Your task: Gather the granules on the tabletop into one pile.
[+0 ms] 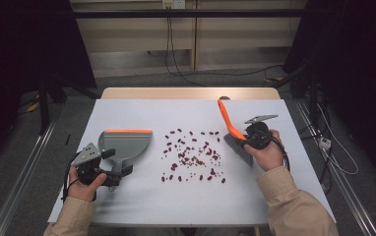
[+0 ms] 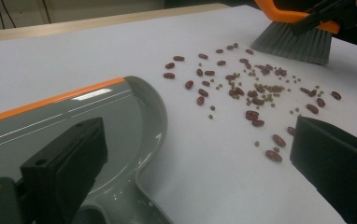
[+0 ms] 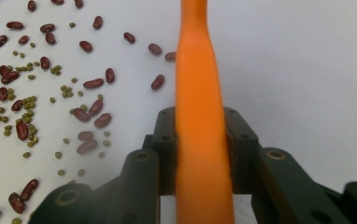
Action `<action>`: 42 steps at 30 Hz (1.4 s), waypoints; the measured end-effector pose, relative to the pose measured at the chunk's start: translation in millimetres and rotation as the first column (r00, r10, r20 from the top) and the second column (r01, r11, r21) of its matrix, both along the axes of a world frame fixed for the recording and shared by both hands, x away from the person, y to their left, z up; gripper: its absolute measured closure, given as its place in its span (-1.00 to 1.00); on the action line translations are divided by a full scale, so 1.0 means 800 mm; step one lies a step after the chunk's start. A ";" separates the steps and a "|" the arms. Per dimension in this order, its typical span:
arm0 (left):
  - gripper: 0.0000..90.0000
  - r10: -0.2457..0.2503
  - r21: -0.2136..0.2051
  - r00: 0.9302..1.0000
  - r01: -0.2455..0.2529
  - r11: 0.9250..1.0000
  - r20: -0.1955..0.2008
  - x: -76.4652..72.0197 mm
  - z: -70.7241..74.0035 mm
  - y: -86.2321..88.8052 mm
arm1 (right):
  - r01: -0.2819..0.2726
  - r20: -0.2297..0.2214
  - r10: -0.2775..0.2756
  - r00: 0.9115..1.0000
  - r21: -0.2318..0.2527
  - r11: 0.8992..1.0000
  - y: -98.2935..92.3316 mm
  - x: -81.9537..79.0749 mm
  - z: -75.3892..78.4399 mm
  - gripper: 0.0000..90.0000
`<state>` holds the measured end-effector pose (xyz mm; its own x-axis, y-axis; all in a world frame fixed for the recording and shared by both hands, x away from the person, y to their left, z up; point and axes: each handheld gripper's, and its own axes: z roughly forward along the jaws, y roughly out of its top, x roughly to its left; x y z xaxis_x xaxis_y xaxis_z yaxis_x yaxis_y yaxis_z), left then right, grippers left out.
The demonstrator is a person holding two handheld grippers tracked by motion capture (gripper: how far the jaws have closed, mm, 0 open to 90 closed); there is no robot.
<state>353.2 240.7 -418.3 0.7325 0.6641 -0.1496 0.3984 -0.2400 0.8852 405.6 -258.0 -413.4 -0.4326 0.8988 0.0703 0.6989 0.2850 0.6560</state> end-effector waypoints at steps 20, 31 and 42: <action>-0.91 -0.001 -0.011 1.000 0.001 1.000 -0.005 0.002 -0.001 0.001 | -0.026 0.185 0.027 0.982 -0.010 1.000 0.010 0.077 -0.005 0.58; -0.91 0.007 -0.009 1.000 -0.007 1.000 -0.009 0.003 -0.002 0.003 | -0.142 0.189 0.158 0.969 -0.092 0.986 0.048 0.104 -0.020 0.58; -0.91 0.008 -0.006 1.000 -0.008 1.000 -0.005 0.003 -0.002 0.002 | -0.314 0.142 0.336 0.931 -0.160 0.936 0.065 0.082 -0.015 0.57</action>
<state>355.8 242.6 -419.9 0.7266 0.6688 -0.1574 0.4045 -0.2313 0.8848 471.5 -205.8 -425.4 -0.6978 0.7033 -0.1362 0.4388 0.5700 0.6947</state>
